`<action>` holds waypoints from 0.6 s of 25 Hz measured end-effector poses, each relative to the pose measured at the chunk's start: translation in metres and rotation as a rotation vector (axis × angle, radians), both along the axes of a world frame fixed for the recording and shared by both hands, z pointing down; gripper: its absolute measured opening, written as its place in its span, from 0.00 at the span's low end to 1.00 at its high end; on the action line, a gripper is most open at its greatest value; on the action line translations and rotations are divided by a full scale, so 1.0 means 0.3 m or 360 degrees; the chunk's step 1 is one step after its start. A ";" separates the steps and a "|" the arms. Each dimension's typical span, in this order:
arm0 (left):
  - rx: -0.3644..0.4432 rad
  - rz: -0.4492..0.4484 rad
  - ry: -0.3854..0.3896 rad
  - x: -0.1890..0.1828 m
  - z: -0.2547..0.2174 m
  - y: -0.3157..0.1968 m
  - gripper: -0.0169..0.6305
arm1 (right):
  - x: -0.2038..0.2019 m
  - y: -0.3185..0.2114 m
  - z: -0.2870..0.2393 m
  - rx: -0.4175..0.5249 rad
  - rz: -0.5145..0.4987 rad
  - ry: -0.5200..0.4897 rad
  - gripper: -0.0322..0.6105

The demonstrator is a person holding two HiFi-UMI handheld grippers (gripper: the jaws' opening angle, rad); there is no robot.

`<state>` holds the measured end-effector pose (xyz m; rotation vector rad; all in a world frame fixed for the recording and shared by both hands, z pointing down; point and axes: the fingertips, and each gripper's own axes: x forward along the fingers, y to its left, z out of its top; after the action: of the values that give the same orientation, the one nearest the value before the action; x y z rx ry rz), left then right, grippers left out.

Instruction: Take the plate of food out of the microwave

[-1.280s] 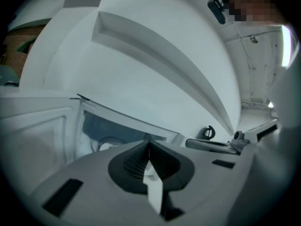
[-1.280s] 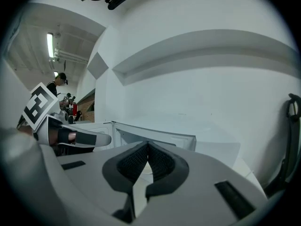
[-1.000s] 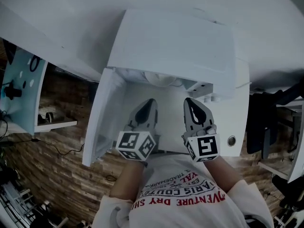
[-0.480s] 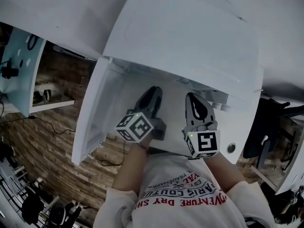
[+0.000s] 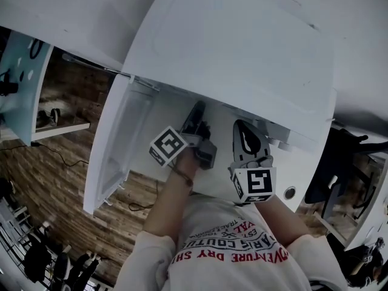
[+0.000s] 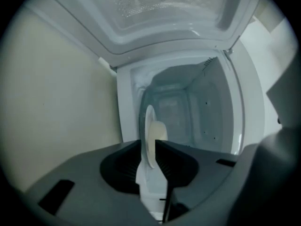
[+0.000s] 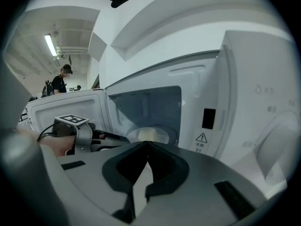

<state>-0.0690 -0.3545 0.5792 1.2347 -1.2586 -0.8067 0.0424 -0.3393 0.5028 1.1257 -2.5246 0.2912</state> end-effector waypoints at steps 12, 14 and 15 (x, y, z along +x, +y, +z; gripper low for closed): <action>-0.0099 -0.0058 0.0181 -0.005 0.018 -0.036 0.06 | -0.011 0.032 0.021 -0.0059 -0.0026 0.0002 0.07; -0.0108 -0.0027 0.0153 -0.002 0.020 -0.037 0.05 | -0.003 0.033 0.024 -0.0065 -0.0020 0.0010 0.07; -0.0110 -0.0014 0.0150 0.000 0.019 -0.037 0.05 | -0.001 0.035 0.025 -0.0067 -0.0018 0.0014 0.07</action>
<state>-0.0690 -0.3655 0.5849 1.1235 -1.2066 -0.8121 0.0422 -0.3289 0.5103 1.0944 -2.5044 0.3340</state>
